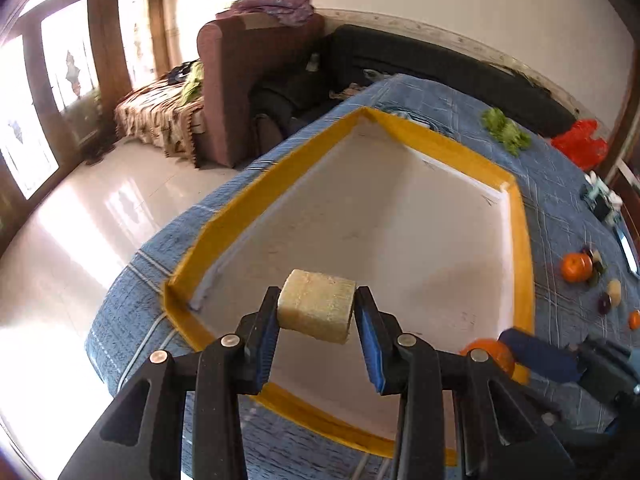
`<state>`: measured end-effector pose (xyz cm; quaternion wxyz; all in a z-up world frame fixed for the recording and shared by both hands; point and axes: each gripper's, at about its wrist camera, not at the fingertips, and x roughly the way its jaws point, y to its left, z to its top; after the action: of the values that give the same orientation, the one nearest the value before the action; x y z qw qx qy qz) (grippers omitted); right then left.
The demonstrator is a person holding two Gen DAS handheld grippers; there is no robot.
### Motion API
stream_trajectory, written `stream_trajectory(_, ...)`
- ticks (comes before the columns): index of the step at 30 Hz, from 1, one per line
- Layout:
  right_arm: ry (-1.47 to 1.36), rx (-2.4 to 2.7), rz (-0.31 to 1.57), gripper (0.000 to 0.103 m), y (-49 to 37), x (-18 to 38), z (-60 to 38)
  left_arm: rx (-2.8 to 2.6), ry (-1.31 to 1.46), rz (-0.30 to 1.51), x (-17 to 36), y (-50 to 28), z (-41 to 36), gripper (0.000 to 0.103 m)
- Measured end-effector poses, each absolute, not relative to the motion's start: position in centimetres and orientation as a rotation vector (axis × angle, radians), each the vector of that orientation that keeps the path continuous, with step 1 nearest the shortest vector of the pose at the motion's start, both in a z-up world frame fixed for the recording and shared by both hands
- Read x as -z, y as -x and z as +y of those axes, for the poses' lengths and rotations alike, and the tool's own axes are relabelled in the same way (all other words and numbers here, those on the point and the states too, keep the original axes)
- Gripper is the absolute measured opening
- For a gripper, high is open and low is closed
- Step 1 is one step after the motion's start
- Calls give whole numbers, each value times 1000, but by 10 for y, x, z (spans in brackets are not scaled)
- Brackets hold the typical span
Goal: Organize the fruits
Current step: 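Open the left tool over the tray while the right tool releases the orange there, then grasp an orange with the left tool while the right tool grasps a white cheese block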
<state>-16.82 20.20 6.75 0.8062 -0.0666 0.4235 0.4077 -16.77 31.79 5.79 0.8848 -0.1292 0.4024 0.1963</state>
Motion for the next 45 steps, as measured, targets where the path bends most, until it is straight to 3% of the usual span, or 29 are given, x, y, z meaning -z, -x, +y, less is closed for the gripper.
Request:
stream_trajectory(7,180,-860,931,41,167,-54,212,-388,344,802,-61,180,329,42)
stream_trajectory(17,88,-819,856,41,168,-79,174,-425,244,721,-100,193,292,83)
stream_trajectory(27,-89,-613,686,51,172,-141,41,-290,90,623,-145,203,208,83)
stream_trajectory(35,-98,-349,523,51,159,-226,-80,-121,83,579,-193,201,168,80)
stream_trajectory(36,-115,-320,501,53,155,-239,-96,-81,105,559,-208,197,165,80)
stream_trajectory(38,-160,-263,479,67,148,-254,-128,-40,130,522,-225,191,161,80)
stream_trajectory(42,-245,-233,540,68,130,-231,-157,-18,114,501,-232,164,146,86)
stream_trajectory(45,-283,-242,666,68,112,-173,-156,7,98,599,-201,132,131,86)
